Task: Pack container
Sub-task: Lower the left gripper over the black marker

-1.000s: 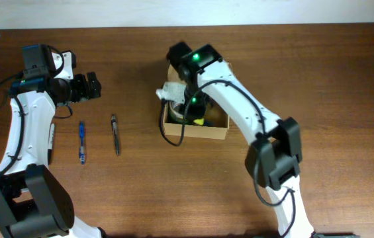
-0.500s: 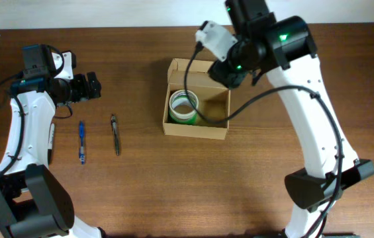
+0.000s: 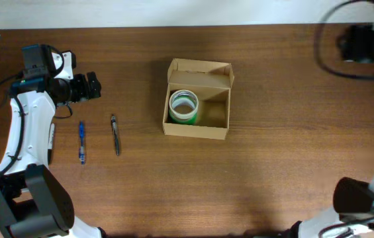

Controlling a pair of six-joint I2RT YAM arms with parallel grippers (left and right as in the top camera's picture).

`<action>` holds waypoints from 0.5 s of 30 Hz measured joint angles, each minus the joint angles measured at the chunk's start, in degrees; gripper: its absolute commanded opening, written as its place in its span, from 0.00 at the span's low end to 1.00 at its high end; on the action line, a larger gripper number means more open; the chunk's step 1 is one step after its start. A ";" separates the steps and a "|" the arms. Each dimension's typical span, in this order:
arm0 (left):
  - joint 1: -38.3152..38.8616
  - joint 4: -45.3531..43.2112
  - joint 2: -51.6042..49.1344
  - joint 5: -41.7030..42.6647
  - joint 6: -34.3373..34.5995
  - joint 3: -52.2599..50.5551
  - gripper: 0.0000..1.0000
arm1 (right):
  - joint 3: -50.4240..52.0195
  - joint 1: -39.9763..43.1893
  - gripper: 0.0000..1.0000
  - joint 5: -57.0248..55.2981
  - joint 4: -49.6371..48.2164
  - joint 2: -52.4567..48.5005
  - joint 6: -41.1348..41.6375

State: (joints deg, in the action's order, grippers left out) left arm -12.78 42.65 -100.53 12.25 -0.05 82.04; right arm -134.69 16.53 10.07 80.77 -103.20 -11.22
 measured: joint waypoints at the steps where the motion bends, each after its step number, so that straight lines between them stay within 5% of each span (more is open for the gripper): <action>1: 0.00 0.42 0.00 0.00 0.00 0.04 0.99 | 0.00 2.05 0.99 0.22 0.24 -0.13 0.79; 6: 0.00 2.05 0.02 0.46 0.00 0.04 0.99 | 0.02 6.99 0.99 1.29 0.85 -1.53 2.43; 8: 0.00 3.61 0.00 1.16 -0.02 0.07 0.84 | 0.02 8.02 0.99 1.49 0.83 -1.77 2.67; 11: 0.00 7.69 0.00 0.17 -1.20 0.09 0.96 | 0.02 8.57 0.99 1.66 0.87 -1.86 3.15; 15: -0.07 11.72 0.00 -8.50 -4.33 0.11 0.96 | 0.02 8.57 0.99 1.90 0.92 -1.86 3.41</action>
State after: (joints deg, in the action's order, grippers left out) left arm -12.84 54.37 -100.53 3.75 -4.38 82.15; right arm -134.67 25.10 11.97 81.69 -105.06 -7.81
